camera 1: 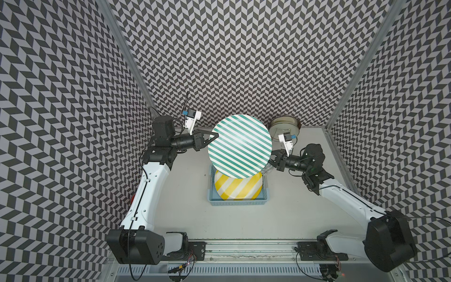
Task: Wipe the wet plate dry
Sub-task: Wipe the plate with towel.
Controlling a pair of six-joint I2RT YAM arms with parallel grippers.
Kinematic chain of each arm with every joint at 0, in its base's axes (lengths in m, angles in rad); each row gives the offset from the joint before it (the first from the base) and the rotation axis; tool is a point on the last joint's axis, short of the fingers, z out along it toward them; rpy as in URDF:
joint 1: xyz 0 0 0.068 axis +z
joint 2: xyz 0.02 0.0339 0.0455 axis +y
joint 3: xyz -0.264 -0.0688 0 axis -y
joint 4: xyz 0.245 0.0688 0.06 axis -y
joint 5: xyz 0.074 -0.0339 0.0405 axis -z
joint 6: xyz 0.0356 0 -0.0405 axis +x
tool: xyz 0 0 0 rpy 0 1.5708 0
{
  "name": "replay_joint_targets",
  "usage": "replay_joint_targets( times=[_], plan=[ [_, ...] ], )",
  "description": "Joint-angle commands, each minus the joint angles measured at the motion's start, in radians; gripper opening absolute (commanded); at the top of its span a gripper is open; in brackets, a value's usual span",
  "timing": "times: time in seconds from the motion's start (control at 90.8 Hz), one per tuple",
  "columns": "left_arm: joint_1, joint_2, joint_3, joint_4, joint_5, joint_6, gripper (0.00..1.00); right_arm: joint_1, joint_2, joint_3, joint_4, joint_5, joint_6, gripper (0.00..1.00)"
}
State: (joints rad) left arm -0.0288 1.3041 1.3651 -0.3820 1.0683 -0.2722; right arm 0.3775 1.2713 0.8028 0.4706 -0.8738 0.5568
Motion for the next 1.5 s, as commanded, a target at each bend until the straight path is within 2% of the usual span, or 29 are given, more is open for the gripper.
replay_joint_targets(
  times=[0.0, 0.242, 0.419, 0.584, 0.826, 1.157, 1.333, 1.487],
  plan=[
    [0.021, 0.040, -0.036, 0.141, -0.218, -0.067, 0.00, 0.061, -0.081, 0.014, 0.117, 0.002, -0.074, 0.00],
    [0.020, 0.060, -0.069, 0.184, -0.212, -0.189, 0.00, 0.159, -0.120, 0.003, 0.062, 0.230, -0.172, 0.00],
    [0.018, 0.070, -0.090, 0.209, -0.212, -0.228, 0.00, 0.263, -0.142, -0.007, 0.057, 0.434, -0.230, 0.00],
    [0.011, 0.076, -0.113, 0.242, -0.171, -0.266, 0.00, 0.338, -0.132, -0.005, 0.075, 0.573, -0.274, 0.00],
    [0.004, 0.080, -0.150, 0.294, -0.116, -0.331, 0.00, 0.447, -0.053, 0.022, 0.125, 0.783, -0.356, 0.00],
    [-0.009, 0.103, -0.191, 0.382, -0.040, -0.429, 0.00, 0.613, 0.090, 0.055, 0.324, 1.116, -0.502, 0.00],
    [-0.013, 0.106, -0.219, 0.443, 0.013, -0.487, 0.00, 0.647, 0.182, 0.086, 0.441, 1.216, -0.571, 0.00],
    [-0.019, 0.100, -0.245, 0.466, 0.018, -0.502, 0.00, 0.672, 0.247, 0.137, 0.487, 1.247, -0.604, 0.00]
  ],
)
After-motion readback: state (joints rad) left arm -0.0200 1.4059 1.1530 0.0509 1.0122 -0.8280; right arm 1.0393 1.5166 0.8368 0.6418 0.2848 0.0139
